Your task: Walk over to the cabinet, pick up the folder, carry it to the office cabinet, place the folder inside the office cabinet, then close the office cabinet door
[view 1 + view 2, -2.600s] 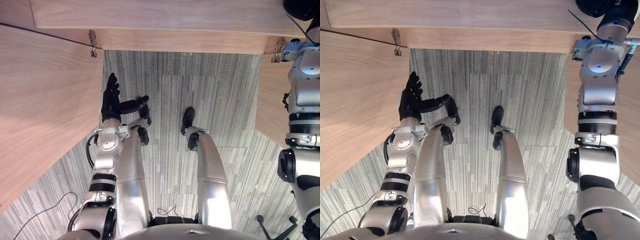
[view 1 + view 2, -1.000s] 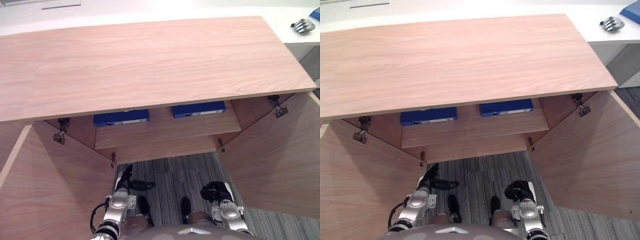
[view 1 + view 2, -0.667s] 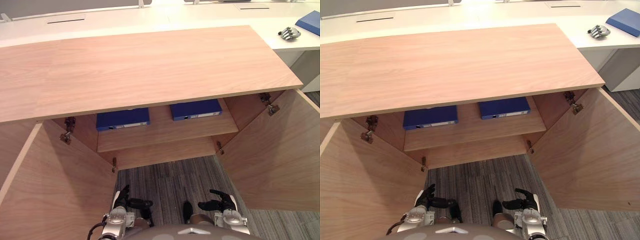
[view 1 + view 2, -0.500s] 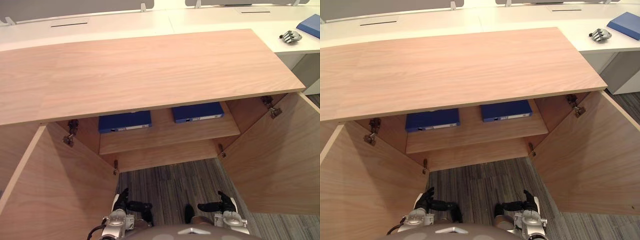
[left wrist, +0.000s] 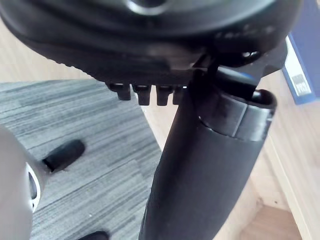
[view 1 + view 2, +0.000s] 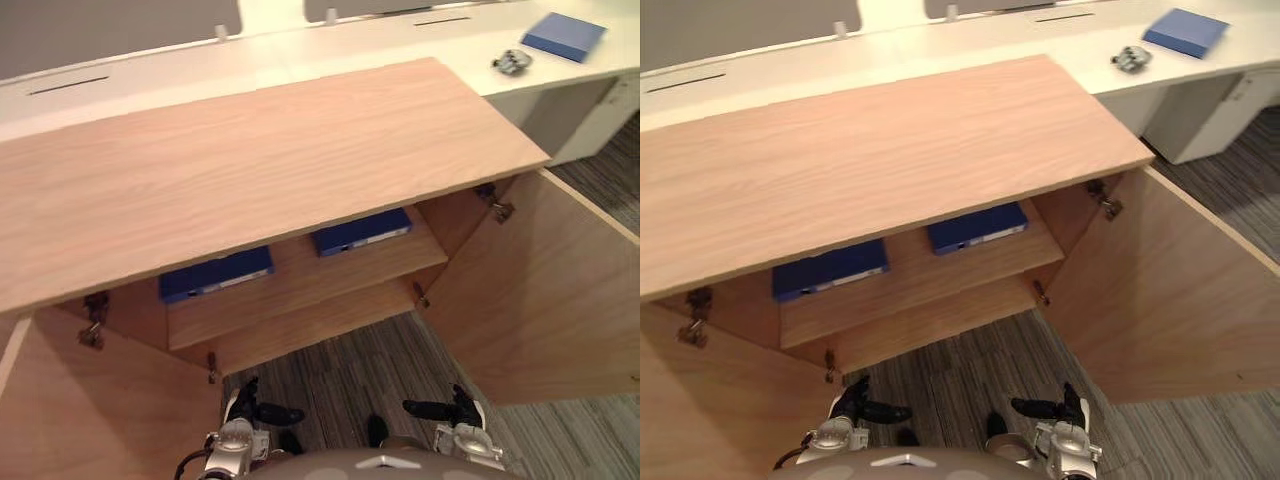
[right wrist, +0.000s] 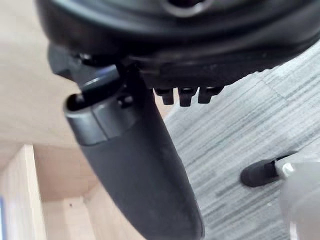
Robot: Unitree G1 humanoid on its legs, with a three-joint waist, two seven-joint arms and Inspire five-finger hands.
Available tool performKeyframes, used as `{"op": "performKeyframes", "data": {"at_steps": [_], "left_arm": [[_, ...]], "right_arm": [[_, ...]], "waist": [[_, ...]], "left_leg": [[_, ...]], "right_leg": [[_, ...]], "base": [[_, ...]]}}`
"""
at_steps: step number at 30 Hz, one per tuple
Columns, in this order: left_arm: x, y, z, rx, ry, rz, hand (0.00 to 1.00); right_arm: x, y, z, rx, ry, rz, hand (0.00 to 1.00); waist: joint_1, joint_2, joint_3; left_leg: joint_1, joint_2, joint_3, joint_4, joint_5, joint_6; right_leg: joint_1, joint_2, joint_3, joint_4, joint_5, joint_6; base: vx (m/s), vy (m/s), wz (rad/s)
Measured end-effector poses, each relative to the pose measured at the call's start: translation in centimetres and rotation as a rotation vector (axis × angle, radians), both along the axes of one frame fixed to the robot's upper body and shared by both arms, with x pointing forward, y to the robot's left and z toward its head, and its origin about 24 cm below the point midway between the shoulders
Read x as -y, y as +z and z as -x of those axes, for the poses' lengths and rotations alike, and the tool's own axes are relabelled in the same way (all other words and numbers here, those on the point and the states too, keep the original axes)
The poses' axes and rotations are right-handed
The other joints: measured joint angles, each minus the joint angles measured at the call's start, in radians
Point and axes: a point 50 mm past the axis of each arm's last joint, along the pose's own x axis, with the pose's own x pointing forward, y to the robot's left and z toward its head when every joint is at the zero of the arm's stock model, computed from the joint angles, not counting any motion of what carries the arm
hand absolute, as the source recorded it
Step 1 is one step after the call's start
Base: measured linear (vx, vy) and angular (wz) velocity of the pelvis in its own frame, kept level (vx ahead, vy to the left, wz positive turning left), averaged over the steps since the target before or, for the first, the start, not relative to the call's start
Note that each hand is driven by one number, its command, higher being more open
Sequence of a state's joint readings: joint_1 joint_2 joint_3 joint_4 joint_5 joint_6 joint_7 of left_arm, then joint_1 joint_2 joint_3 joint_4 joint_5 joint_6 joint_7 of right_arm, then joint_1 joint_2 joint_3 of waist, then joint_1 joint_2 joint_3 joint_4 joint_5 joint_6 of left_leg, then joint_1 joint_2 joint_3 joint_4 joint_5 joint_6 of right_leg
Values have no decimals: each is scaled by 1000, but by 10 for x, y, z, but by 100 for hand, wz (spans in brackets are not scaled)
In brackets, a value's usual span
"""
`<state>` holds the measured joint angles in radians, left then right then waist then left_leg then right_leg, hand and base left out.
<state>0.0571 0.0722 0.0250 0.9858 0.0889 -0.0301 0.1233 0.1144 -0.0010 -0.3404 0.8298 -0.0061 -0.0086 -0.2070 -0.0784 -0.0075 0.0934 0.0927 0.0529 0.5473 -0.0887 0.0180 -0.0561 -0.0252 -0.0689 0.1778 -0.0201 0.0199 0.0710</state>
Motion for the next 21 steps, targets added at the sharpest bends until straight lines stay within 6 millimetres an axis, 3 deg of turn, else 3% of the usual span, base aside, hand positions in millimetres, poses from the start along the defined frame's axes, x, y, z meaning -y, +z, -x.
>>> {"op": "performKeyframes", "data": {"at_steps": [14, 17, 21], "left_arm": [[0, 6, -10, 63, 93, 26, 100], [8, 10, -20, 103, 102, 52, 100], [17, 12, -26, 120, 89, 75, 100]], "right_arm": [[43, 49, -4, 396, -498, 4, 100], [54, 65, -11, 491, -539, 44, 100], [62, 86, -38, 624, -530, 60, 100]], "waist": [[-104, -5, -28], [-122, 3, -31], [-131, 7, -32]], "left_leg": [[53, 9, 260, 22, -71, -22], [54, 8, 278, 23, -71, -21], [46, 9, 296, 25, -72, -23]], "right_leg": [[-86, 54, 264, 37, 32, 20], [-98, 59, 281, 43, 35, 24], [-114, 65, 301, 43, 46, 32]], "base": [[-28, -35, -61], [-10, -42, -21], [-21, -57, -16]]}}
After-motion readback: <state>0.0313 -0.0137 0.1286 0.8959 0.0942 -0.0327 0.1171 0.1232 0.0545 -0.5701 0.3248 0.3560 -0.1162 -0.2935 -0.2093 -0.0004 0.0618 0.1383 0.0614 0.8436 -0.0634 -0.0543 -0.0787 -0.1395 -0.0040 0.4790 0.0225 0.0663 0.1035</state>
